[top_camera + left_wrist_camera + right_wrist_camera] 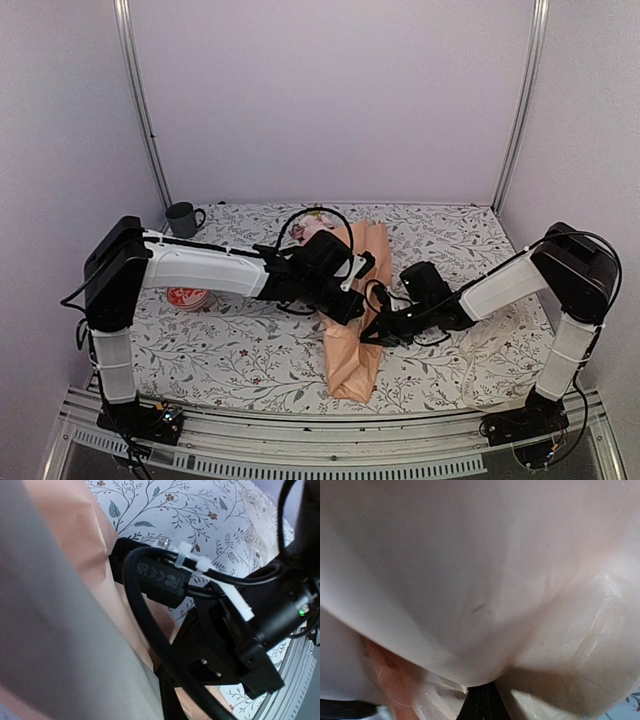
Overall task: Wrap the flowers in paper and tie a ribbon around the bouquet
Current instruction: Fold the 2/3-folded wrapping paper at the center of the board.
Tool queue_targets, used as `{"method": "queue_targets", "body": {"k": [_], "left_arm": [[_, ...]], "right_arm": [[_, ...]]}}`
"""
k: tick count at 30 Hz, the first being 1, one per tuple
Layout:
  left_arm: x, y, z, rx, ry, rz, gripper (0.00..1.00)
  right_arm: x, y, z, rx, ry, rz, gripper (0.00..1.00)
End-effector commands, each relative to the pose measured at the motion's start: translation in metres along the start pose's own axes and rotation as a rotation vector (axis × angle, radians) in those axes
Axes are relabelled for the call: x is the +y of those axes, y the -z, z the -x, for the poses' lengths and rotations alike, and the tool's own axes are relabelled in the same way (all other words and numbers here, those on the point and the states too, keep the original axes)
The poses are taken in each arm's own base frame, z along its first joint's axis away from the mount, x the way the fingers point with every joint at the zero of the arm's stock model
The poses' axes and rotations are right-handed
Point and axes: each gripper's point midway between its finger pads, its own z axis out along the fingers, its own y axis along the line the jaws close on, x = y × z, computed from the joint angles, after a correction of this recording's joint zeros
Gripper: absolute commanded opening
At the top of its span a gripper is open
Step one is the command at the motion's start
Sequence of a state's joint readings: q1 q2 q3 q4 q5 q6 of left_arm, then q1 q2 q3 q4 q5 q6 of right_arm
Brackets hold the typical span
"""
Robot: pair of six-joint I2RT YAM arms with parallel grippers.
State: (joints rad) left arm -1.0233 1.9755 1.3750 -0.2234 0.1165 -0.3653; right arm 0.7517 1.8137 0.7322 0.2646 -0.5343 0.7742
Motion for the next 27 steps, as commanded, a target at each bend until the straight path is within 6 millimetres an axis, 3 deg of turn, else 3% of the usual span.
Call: {"method": "queue_targets", "body": {"k": [1,5,11,18,27], "left_arm": [[-0.005,-0.034,-0.036,0.136,-0.061,-0.015,0.0],[0.014,-0.045,-0.059,0.212,-0.052,0.051,0.0],[0.02,-0.05,-0.069,0.244,-0.057,0.076,0.0],[0.017,-0.043,-0.055,0.214,-0.081,0.088,0.0],[-0.001,-0.024,-0.012,0.117,-0.106,0.078,0.0]], "right_arm": [[0.032,0.021,0.017,-0.078,0.025,0.059,0.02],[0.049,0.05,0.03,-0.183,0.028,0.068,0.05],[0.024,0.067,0.035,-0.227,-0.034,0.011,0.11],[-0.028,0.045,0.034,-0.162,-0.08,-0.076,0.13],[-0.058,0.011,0.012,-0.082,-0.184,-0.037,0.1]]}}
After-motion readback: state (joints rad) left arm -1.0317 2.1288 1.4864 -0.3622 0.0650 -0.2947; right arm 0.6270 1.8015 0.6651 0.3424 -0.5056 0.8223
